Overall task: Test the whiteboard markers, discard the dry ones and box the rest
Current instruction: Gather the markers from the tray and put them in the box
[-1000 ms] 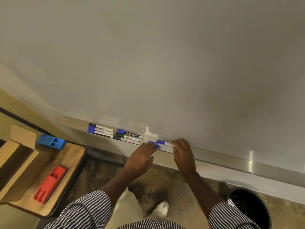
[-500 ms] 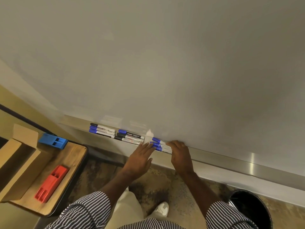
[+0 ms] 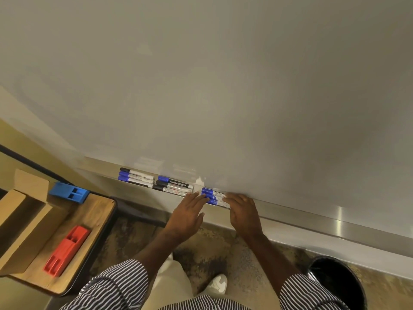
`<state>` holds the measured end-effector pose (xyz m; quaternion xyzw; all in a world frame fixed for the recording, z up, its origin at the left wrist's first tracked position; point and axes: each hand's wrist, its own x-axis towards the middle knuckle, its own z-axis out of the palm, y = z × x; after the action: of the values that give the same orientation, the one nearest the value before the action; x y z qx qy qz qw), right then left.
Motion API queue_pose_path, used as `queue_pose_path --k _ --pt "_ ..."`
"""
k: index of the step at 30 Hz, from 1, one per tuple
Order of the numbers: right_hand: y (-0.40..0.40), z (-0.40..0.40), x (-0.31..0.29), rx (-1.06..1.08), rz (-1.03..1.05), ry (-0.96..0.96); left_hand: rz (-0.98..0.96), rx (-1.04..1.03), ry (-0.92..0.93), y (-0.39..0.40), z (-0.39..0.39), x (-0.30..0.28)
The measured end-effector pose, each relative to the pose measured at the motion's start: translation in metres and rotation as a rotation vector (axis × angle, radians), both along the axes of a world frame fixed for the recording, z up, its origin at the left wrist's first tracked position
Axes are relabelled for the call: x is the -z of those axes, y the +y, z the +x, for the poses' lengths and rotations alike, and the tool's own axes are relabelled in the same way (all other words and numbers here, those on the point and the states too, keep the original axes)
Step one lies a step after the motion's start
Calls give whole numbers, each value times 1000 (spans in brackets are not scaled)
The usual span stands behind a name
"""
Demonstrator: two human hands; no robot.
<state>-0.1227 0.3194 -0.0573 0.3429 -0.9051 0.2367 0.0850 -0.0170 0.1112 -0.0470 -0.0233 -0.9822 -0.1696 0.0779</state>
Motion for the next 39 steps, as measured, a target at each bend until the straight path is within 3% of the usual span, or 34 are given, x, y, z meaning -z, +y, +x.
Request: queue_pose_path --k 23,31,39 --pt "-3 17 -28 -26 -15 -83 -27 -34 -30 -1 8 -13" --pt "-42 26 -38 -149 64 -182 -47 -204 -55 -31 39 -27" --pt "-121 48 -53 -319 62 -123 -44 -415 -95 -84 94 -43"
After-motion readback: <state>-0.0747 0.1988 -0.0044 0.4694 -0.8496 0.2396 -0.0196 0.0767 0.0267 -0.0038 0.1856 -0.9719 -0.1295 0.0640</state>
